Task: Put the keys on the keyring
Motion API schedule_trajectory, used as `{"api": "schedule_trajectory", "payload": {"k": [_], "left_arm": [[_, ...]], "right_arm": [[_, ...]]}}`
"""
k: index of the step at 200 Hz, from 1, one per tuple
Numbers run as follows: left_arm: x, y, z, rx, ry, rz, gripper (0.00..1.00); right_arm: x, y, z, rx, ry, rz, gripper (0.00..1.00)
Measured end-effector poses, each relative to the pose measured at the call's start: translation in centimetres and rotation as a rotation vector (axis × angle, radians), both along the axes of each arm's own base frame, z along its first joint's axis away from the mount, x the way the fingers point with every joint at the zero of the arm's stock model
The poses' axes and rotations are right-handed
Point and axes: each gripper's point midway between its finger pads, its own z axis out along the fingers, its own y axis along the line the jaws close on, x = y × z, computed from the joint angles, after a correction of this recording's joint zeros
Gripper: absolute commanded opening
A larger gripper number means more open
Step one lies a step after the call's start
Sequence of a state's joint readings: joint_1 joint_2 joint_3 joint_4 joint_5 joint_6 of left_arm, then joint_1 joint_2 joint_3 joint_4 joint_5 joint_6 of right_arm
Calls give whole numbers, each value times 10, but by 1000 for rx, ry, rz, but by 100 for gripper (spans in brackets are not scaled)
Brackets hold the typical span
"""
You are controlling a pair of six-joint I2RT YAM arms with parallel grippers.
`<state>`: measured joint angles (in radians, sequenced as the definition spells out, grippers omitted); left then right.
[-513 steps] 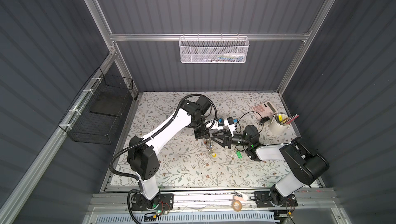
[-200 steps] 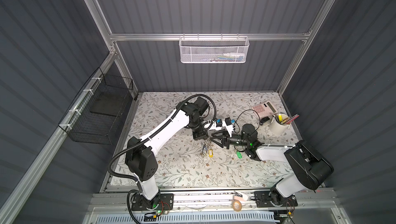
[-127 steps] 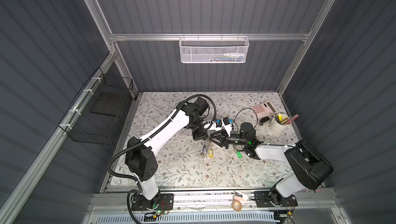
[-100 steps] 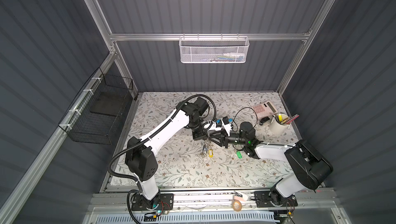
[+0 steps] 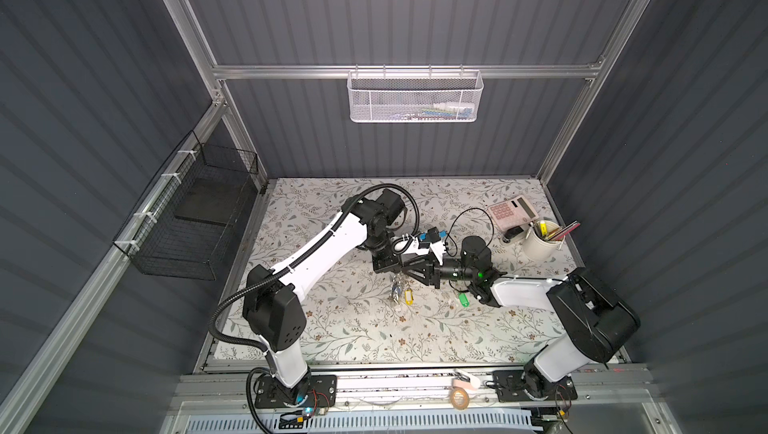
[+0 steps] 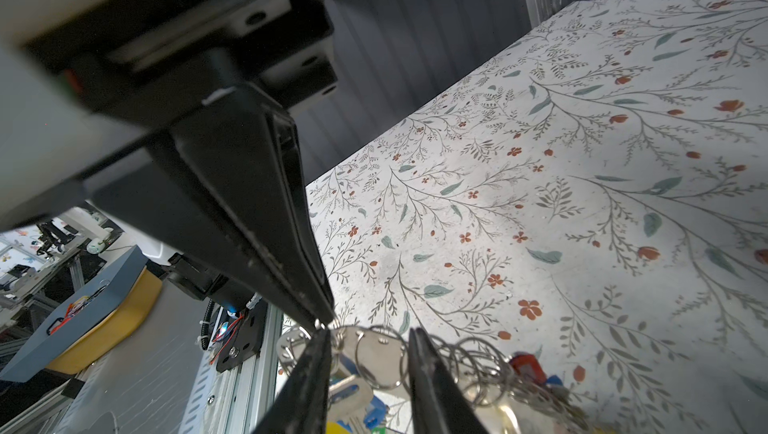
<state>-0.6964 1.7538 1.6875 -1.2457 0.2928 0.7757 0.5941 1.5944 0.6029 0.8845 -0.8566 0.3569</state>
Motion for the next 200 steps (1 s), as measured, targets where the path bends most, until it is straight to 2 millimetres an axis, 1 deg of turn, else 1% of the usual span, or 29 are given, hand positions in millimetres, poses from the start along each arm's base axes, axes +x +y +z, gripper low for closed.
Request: {"api": "schedule_trajectory", "payload": {"k": [64,88,155,200], "left_arm": [[-3,3,-1,13,12,0,0],[-3,3,-1,15,11,1,0],[-1,4,-2,23,4,3,0],[3,4,-1,21,-11,14,0]], "right_arm": [[-4,3,-1,-6,10,20,34],[-4,4,-1,-6,11,24,39],[-6,5,2,5,11,32,39],[-4,5,4,45,27,45,42]]}}
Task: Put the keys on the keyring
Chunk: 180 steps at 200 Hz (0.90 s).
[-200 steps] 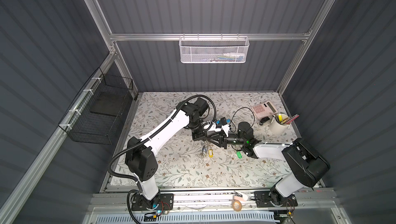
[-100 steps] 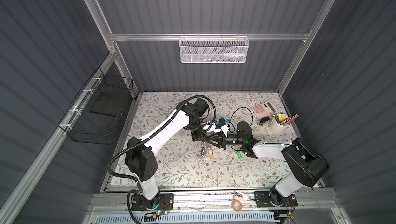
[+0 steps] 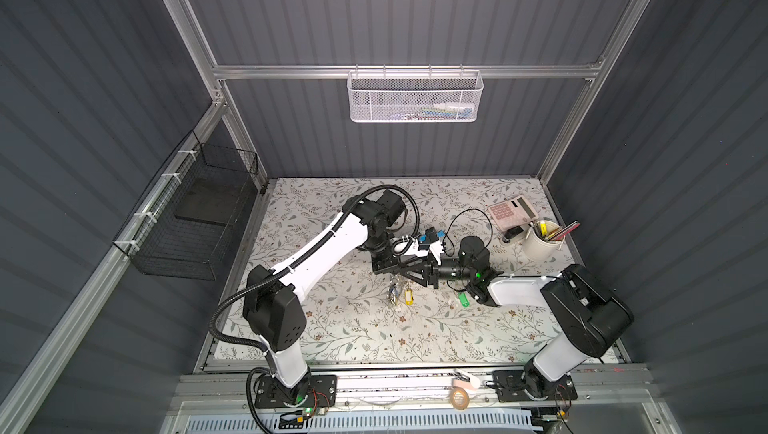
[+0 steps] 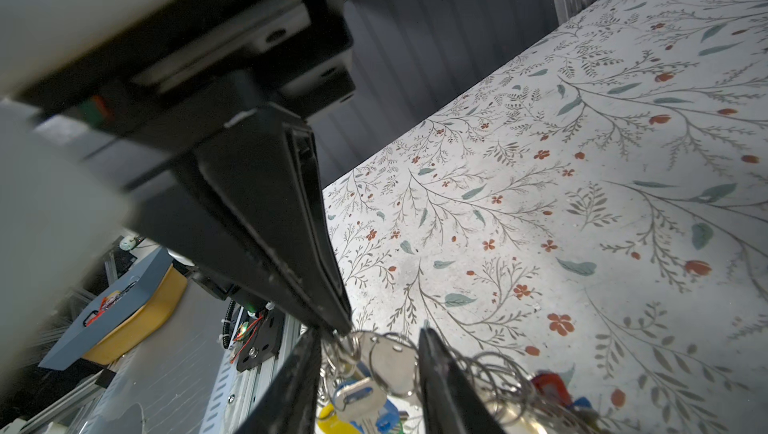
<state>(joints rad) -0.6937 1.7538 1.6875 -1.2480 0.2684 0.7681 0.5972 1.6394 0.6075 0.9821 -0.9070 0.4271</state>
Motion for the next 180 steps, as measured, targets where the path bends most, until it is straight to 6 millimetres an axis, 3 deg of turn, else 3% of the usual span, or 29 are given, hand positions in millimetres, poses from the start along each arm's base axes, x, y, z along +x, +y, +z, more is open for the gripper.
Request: {"api": "schedule_trajectory", "payload": {"k": [54,104,180], "left_arm": [[12,-4,8,-31,-65,18,0],[16,-6,12,-47,-88,28,0],[15,-6,13,-50,-84,26,0]], "right_arm": [[0,-3,-2,3,6,-5,46],[-1,-4,-3,-2,-5,-3,36],[16,-18,11,52,1,-55,36]]}}
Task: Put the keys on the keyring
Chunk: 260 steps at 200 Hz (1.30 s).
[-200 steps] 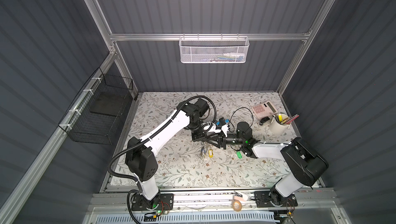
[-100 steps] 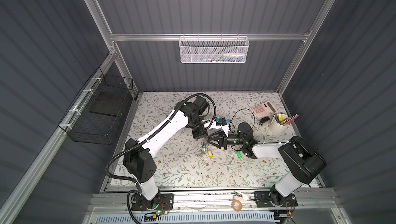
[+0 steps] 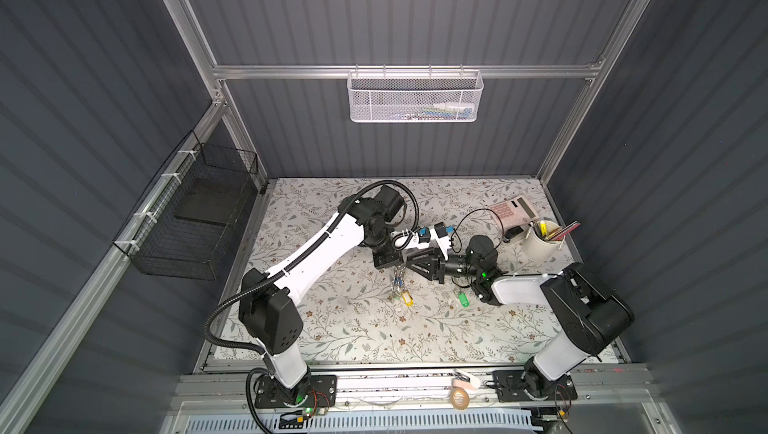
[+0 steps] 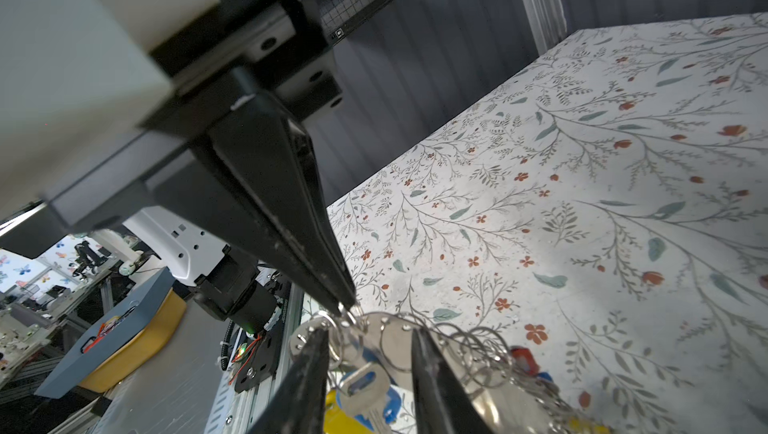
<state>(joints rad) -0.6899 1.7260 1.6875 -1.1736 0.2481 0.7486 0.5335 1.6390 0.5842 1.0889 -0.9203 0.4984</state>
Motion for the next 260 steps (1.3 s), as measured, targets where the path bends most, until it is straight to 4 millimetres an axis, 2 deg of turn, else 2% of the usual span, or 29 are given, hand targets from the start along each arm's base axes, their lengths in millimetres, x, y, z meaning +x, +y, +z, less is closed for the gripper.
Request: {"api": "schedule_trajectory", "payload": {"k": [97,200,235,260], "left_arm": [[-1,-1,0,-5,4,-2,0],[-2,-1,1,-13,16,-1,0],[-4,0,1,-12,24,-3,0],[-3,0,1,-13,25,-1,0]], "right_arm": [[-10,7,-3,-5,6,40,32],[-6,14,-1,-17,-3,50,25],[-10,16,-6,-31,2,62,16],[-10,18,-6,-34,-3,65,14]]}}
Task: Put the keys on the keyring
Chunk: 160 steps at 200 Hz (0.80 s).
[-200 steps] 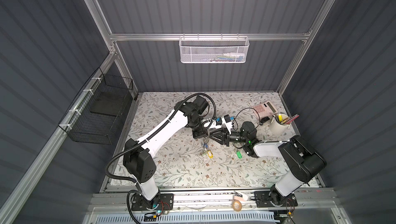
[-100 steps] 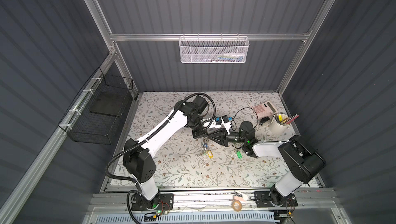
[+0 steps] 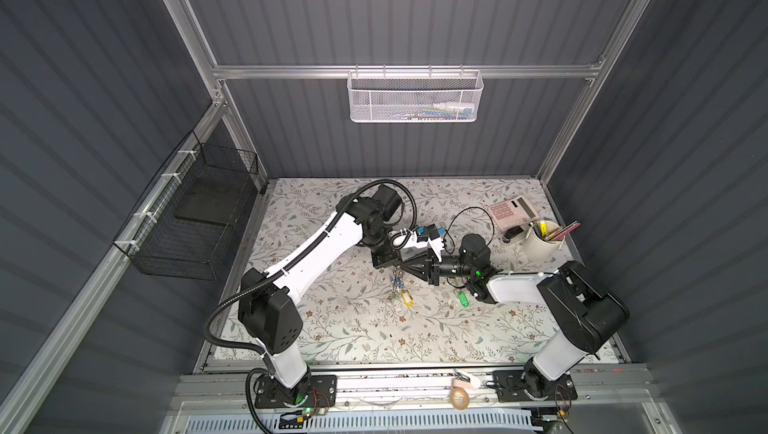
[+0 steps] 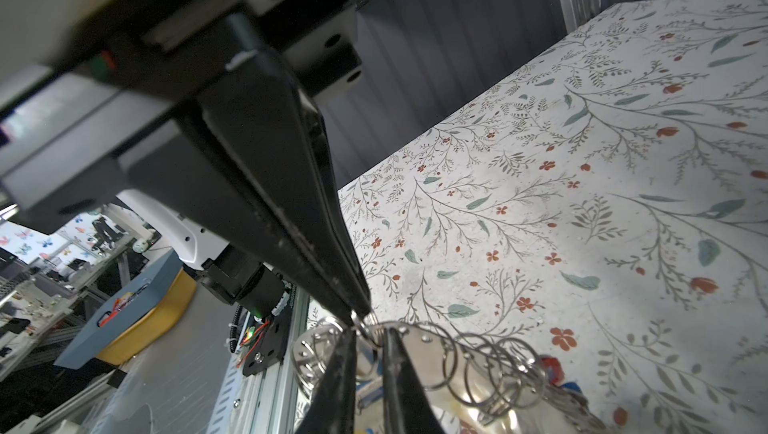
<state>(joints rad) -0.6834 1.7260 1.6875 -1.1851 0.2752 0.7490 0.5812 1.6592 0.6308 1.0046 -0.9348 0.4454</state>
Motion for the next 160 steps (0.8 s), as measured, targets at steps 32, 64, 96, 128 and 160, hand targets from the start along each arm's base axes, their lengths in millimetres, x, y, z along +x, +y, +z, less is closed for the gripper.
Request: {"api": "schedule_trajectory", "payload": {"k": [32,64,96,128,160], "left_arm": [[1,1,0,-2,-1,1,0],[2,1,0,-2,-1,2,0],[2,1,0,-7,3,3,0],[1,0,-3,-11,12,2,0],[0,-1,-7,-16,18,0,0]], "right_arm": [[-1,1,-1,-4,3,7,3],[-2,1,-1,-6,5,9,0],[-2,1,-1,-5,4,9,0],[-3,0,-5,-11,14,5,0],[-4,-1,-8,-16,22,2,0]]}}
